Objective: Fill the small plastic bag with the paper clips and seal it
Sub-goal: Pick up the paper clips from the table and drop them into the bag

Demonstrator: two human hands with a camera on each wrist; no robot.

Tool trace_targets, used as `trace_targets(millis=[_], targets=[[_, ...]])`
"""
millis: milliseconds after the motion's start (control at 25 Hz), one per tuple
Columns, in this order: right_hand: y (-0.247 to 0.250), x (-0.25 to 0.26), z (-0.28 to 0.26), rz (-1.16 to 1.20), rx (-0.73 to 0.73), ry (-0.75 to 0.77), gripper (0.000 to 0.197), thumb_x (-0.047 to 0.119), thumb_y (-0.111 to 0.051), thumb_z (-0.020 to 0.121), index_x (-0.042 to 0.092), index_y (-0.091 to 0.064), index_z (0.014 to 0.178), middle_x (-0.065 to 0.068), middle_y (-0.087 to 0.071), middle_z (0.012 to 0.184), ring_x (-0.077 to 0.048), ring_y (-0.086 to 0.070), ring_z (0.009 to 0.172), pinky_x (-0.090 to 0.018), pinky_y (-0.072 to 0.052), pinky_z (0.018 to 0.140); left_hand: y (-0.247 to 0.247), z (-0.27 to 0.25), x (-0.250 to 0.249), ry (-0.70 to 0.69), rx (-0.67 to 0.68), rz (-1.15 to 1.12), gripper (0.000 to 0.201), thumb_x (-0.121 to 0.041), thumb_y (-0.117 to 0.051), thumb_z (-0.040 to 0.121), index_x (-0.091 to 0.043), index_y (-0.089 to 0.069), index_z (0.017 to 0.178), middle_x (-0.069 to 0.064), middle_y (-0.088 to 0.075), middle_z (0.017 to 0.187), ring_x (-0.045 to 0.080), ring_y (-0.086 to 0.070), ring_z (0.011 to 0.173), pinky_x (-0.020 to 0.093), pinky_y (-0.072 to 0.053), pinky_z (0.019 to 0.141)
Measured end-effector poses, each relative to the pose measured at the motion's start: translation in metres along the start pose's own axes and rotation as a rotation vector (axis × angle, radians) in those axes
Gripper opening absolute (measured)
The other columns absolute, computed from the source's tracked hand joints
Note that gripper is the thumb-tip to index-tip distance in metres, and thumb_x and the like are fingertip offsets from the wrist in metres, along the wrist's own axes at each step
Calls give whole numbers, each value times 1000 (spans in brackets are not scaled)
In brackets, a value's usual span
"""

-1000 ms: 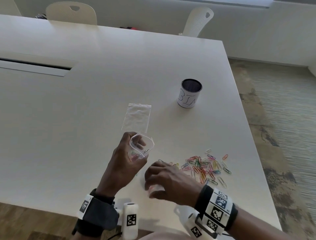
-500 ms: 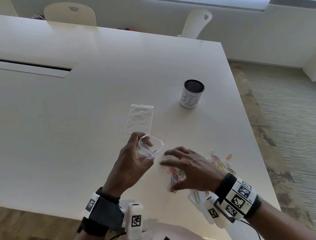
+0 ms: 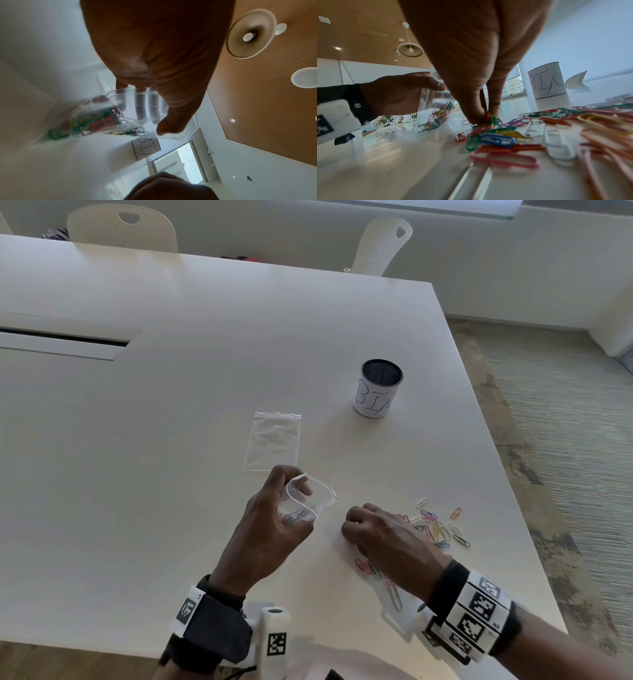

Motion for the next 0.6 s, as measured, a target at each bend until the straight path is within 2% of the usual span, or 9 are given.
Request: trace_targets(millis=[160,200,280,400,520,600], targets=[[6,-13,6,111,-60,-74,19,1,-64,99,14,-71,87,2,-65,91,-11,-62,72,-24,-54,64,-4,1,-3,-10,8,-16,46,-3,-77,88,-28,-51,117,-11,-65,111,18,-67,100,39,-64,78],[10,-20,5,184,-87,-107,16,2,-68,98,12,-74,87,2,-67,91,-11,-65,71,-23,-57,64,-4,1,-3,-8,10,-20,46,-3,-77,88,-27,-51,117,-12,-64,111,18,-66,100,38,-64,78],[20,-37,1,334,-127,-204,8,7,-74,94,13,-78,91,4,-72,94,-8,-70,77,-24,-62,73,-4,2,-3,-8,12,-28,46,-2,-77,88,-26,-50,117,-13,-64,111,17,-66,101,36,-64,78],[43,-54,-6,610,-218,-350,10,8,-81,87,17,-80,90,4,-78,88,-8,-75,79,-25,-64,78,-4,2,-3,-10,16,-30,46,-1,-77,88,-24,-50,117,-12,-63,111,17,-65,103,33,-64,78],[82,-41,-2,911,-349,-332,9,5,-82,86,10,-80,94,-5,-81,86,-20,-79,80,-28,-64,79,-5,3,-3,-4,22,-29,46,-2,-77,88,-24,-50,118,-12,-64,111,16,-66,104,26,-63,78],[101,-22,8,1000,-382,-271,9,4,-82,86,6,-79,95,-9,-81,86,-24,-79,80,-29,-65,81,-7,4,-3,-3,26,-32,46,-1,-78,88,-24,-50,118,-13,-64,110,14,-66,103,22,-62,75]])
Point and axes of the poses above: each hand's wrist, its own z-axis towards the middle knuckle, its own y-axis out of the back of the hand, x = y × z, the point moved 7 cm from there along z, towards the middle knuckle
